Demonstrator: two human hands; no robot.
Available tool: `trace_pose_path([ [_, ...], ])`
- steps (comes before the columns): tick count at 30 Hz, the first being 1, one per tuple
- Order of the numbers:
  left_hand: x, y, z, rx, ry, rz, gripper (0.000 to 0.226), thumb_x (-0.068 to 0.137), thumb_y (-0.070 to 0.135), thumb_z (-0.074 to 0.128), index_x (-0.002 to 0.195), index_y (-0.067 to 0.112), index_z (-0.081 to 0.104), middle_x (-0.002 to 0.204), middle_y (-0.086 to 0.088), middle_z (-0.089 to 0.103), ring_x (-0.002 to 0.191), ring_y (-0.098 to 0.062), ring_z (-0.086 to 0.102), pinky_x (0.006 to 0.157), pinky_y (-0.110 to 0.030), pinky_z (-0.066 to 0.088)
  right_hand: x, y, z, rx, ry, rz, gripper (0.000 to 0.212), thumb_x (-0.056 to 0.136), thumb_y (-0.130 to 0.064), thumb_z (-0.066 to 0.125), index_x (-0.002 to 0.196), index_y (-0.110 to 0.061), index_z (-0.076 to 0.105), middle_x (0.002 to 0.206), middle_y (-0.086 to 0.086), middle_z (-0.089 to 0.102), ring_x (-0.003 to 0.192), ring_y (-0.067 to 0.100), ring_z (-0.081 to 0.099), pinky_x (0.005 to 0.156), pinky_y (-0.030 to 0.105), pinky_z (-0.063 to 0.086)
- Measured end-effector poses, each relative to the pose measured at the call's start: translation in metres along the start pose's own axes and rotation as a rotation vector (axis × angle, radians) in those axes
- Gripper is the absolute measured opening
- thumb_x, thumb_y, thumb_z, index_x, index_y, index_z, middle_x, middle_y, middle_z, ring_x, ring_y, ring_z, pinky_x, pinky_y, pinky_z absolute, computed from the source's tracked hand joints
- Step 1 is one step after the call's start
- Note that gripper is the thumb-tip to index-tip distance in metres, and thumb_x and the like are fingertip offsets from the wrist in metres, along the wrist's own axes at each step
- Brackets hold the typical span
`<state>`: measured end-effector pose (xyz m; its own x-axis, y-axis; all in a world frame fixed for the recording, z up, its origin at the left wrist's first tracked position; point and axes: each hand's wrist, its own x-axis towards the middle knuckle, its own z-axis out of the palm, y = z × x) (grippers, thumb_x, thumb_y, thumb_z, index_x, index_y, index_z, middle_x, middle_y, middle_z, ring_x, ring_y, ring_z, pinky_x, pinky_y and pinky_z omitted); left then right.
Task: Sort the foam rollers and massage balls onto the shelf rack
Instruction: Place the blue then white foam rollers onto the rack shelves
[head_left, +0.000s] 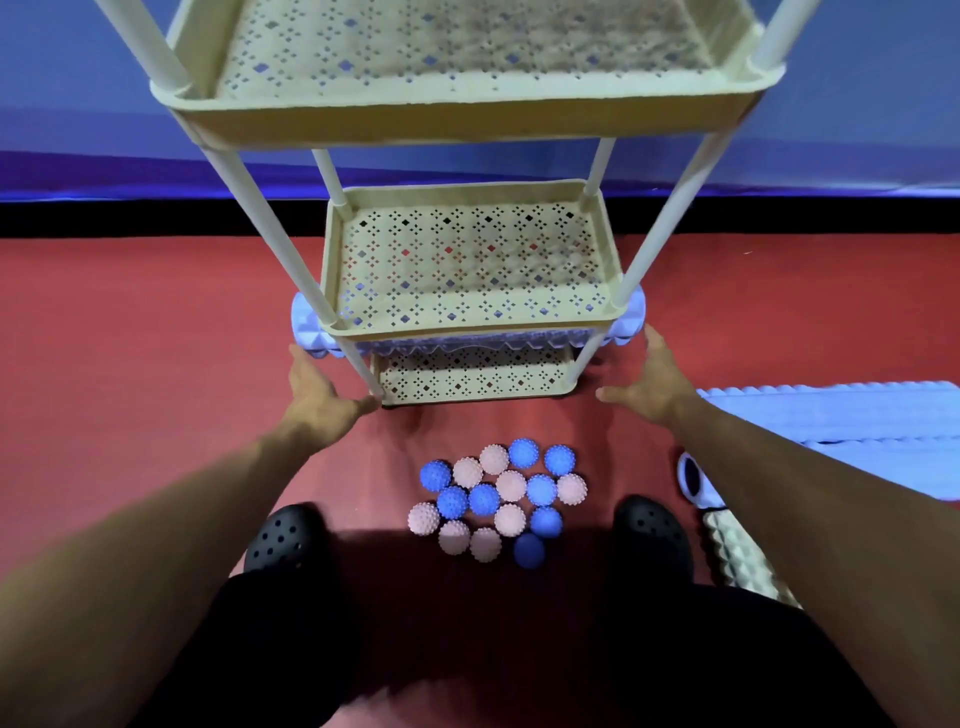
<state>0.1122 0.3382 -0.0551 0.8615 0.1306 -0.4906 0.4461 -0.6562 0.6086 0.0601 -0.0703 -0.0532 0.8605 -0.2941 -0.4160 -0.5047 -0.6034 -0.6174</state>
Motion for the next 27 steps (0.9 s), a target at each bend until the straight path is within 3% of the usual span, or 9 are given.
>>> trace_pose_path([
  [2, -0.031, 0.002, 0.021, 0.223, -0.144, 0.051, 0.116, 0.084, 0.043, 0.077, 0.159, 0.012, -0.006, 0.158, -0.016, 0.017, 0.143, -0.035, 0.032, 0.117, -0.048, 0.031, -0.013, 0.003, -0.019, -0.234, -0.109, -0.103, 0.113, 0.071, -0.018, 0.09, 0.159, -0.013, 0.019, 0.159, 0.008, 0.027, 0.146, 0.023, 0.032, 0.114, 0.031, 0.031],
  [5, -0.071, 0.02, 0.055, 0.421, -0.357, 0.287, 0.092, 0.094, 0.054, 0.057, 0.16, 0.015, 0.005, 0.162, -0.008, 0.014, 0.145, -0.03, 0.033, 0.118, -0.043, 0.028, -0.032, 0.012, -0.057, -0.527, -0.293, -0.211, 0.097, 0.081, -0.026, 0.084, 0.157, -0.014, 0.025, 0.165, 0.007, 0.021, 0.15, 0.023, 0.027, 0.12, 0.033, 0.026],
  [10, -0.106, 0.076, 0.127, 0.402, -0.458, 0.471, 0.073, 0.095, 0.054, 0.056, 0.155, 0.022, 0.029, 0.155, -0.002, 0.034, 0.135, -0.021, 0.047, 0.111, -0.035, 0.038, -0.059, 0.048, -0.107, -0.593, -0.277, -0.132, 0.069, 0.082, -0.03, 0.081, 0.141, -0.007, 0.051, 0.143, 0.014, 0.053, 0.128, 0.032, 0.052, 0.105, 0.035, 0.037],
  [12, -0.114, 0.097, 0.161, 0.319, -0.47, 0.468, 0.07, 0.095, 0.052, 0.059, 0.153, 0.02, 0.035, 0.154, -0.001, 0.039, 0.133, -0.019, 0.048, 0.112, -0.034, 0.037, -0.067, 0.071, -0.116, -0.621, -0.262, -0.1, 0.07, 0.081, -0.036, 0.081, 0.14, -0.011, 0.052, 0.139, 0.013, 0.056, 0.124, 0.033, 0.053, 0.105, 0.04, 0.036],
  [16, -0.124, 0.127, 0.235, 0.183, -0.506, 0.405, 0.069, 0.092, 0.046, 0.067, 0.148, 0.016, 0.042, 0.147, -0.002, 0.049, 0.127, -0.021, 0.055, 0.109, -0.035, 0.042, -0.077, 0.118, -0.121, -0.515, -0.224, -0.026, 0.069, 0.086, -0.019, 0.077, 0.146, -0.008, 0.045, 0.146, 0.01, 0.05, 0.132, 0.028, 0.048, 0.1, 0.024, 0.029],
  [21, -0.13, 0.135, 0.326, 0.199, -0.668, 0.502, 0.072, 0.09, 0.04, 0.072, 0.149, 0.017, 0.038, 0.141, 0.006, 0.045, 0.124, -0.012, 0.052, 0.106, -0.022, 0.039, -0.071, 0.166, -0.124, -0.49, -0.158, 0.026, 0.058, 0.088, -0.028, 0.072, 0.139, -0.009, 0.054, 0.138, 0.015, 0.058, 0.129, 0.032, 0.05, 0.103, 0.033, 0.034],
  [24, -0.118, 0.129, 0.377, 0.203, -0.65, 0.578, 0.07, 0.082, 0.041, 0.076, 0.142, 0.017, 0.049, 0.137, 0.002, 0.052, 0.125, -0.013, 0.051, 0.113, -0.032, 0.038, -0.061, 0.188, -0.117, -0.475, -0.204, 0.022, 0.061, 0.086, -0.036, 0.074, 0.138, -0.011, 0.055, 0.137, 0.013, 0.059, 0.128, 0.033, 0.051, 0.105, 0.037, 0.038],
  [25, -0.115, 0.131, 0.392, 0.163, -0.634, 0.565, 0.072, 0.079, 0.043, 0.077, 0.14, 0.017, 0.05, 0.135, 0.002, 0.053, 0.124, -0.013, 0.052, 0.111, -0.033, 0.04, -0.059, 0.196, -0.114, -0.47, -0.224, 0.012, 0.067, 0.082, -0.042, 0.077, 0.138, -0.015, 0.054, 0.137, 0.01, 0.058, 0.129, 0.032, 0.051, 0.106, 0.037, 0.039],
  [27, -0.109, 0.136, 0.412, 0.026, -0.601, 0.368, 0.074, 0.077, 0.038, 0.083, 0.139, 0.015, 0.049, 0.129, 0.002, 0.055, 0.115, -0.013, 0.056, 0.104, -0.031, 0.045, -0.058, 0.209, -0.11, -0.48, -0.254, 0.008, 0.073, 0.078, -0.049, 0.079, 0.138, -0.018, 0.053, 0.139, 0.006, 0.055, 0.132, 0.029, 0.048, 0.108, 0.038, 0.039],
])
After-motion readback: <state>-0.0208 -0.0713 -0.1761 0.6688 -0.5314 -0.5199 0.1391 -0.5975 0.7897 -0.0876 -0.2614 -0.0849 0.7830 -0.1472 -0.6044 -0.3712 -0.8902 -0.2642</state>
